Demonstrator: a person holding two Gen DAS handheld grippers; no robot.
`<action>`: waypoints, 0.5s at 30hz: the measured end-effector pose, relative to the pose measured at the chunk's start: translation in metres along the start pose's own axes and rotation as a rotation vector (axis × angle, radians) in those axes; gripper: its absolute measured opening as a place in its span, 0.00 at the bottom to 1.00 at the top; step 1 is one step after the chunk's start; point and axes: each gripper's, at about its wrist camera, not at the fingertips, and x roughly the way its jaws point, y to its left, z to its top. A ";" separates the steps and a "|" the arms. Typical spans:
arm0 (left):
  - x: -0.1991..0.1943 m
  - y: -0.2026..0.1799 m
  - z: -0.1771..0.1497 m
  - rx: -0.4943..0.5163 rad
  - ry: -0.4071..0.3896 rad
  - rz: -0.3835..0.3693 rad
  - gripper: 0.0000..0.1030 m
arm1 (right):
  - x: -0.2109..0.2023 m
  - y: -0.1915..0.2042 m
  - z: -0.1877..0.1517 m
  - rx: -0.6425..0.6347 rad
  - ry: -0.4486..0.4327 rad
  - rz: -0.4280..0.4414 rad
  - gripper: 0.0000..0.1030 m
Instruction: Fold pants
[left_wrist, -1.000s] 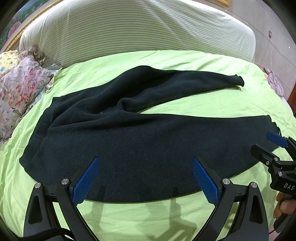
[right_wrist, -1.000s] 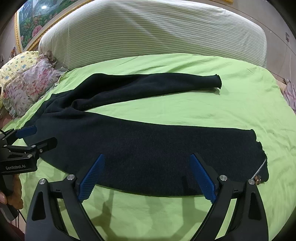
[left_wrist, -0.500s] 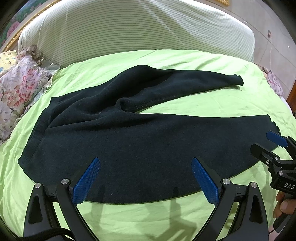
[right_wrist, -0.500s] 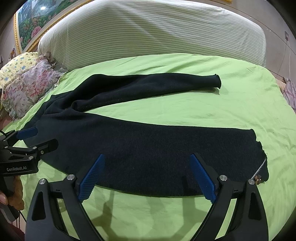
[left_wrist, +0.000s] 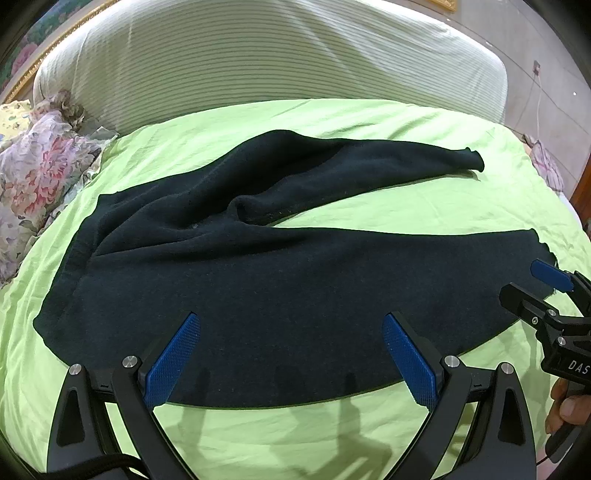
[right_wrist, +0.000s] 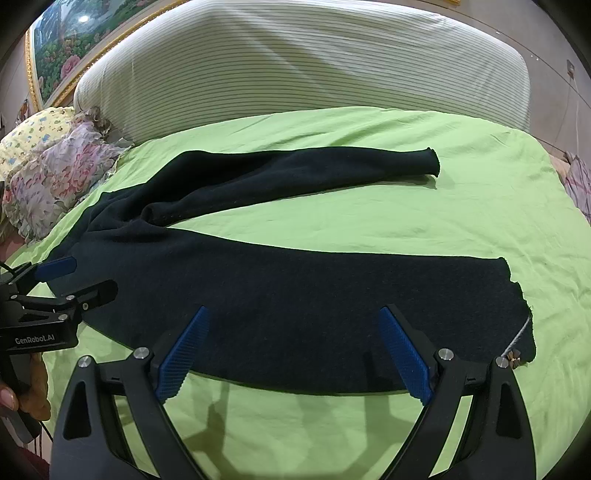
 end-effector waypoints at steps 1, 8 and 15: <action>0.000 -0.001 0.000 0.001 0.000 0.000 0.96 | 0.000 0.000 0.000 0.000 0.000 0.000 0.90; 0.002 -0.001 0.000 0.003 0.008 -0.006 0.96 | 0.002 0.004 -0.001 0.029 -0.012 -0.020 0.90; 0.004 0.003 0.005 0.011 0.014 -0.012 0.96 | 0.006 0.002 0.002 0.078 -0.014 -0.022 0.90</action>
